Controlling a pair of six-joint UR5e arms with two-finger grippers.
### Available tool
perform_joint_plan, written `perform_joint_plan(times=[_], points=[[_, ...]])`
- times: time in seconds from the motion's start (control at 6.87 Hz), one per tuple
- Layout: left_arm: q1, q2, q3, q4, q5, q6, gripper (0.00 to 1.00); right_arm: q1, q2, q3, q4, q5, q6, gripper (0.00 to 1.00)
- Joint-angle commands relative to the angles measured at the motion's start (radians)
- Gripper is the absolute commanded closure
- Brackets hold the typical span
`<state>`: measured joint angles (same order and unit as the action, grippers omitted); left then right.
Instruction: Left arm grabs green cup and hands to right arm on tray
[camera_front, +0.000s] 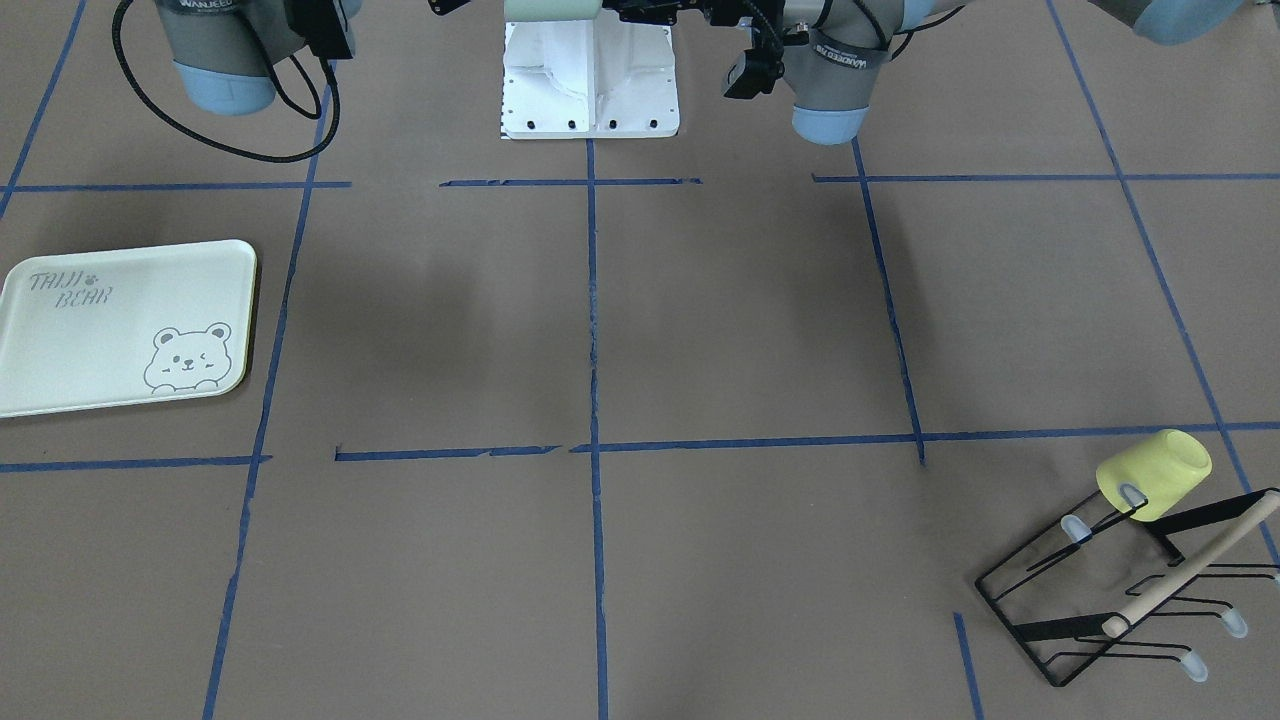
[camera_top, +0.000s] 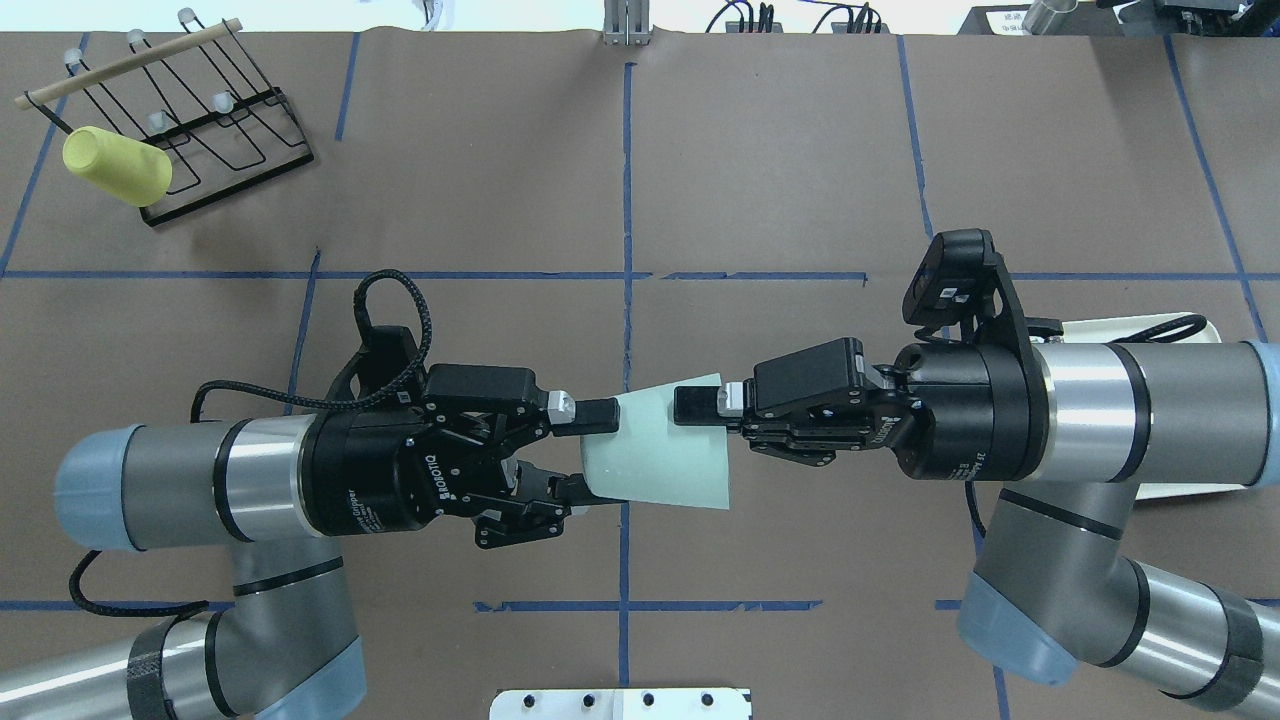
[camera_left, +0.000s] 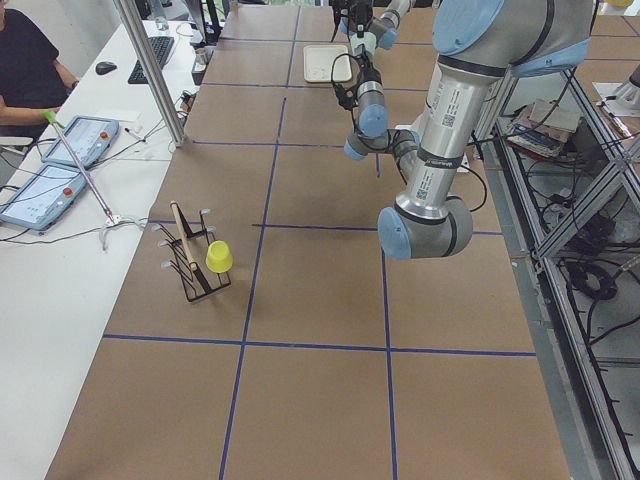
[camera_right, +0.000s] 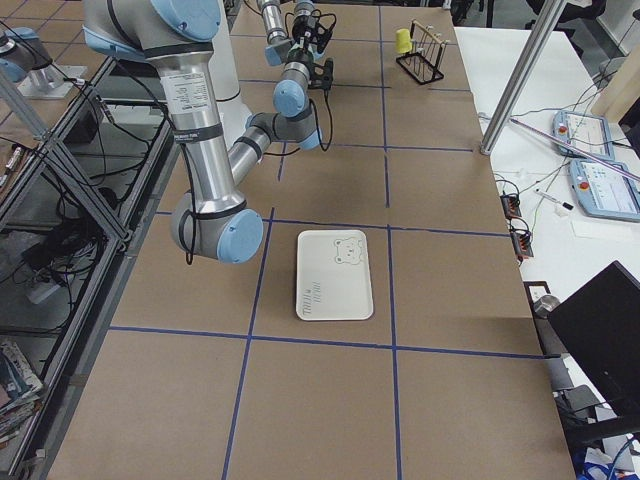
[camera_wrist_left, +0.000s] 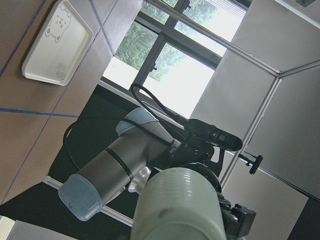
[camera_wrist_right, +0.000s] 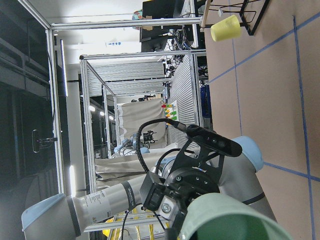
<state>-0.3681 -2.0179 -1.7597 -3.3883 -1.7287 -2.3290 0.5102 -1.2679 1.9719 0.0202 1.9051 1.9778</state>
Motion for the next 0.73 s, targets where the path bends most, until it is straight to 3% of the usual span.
perform_joint_plan(times=[0.0,0.58], points=[[-0.003,0.005,-0.006,0.004,0.03,0.005,0.0,0.001,-0.001,0.001,0.0,0.0,0.0,1.0],[-0.02,0.011,-0.004,0.01,0.034,0.01,0.0,0.022,-0.045,0.008,0.0,-0.001,0.001,1.0]])
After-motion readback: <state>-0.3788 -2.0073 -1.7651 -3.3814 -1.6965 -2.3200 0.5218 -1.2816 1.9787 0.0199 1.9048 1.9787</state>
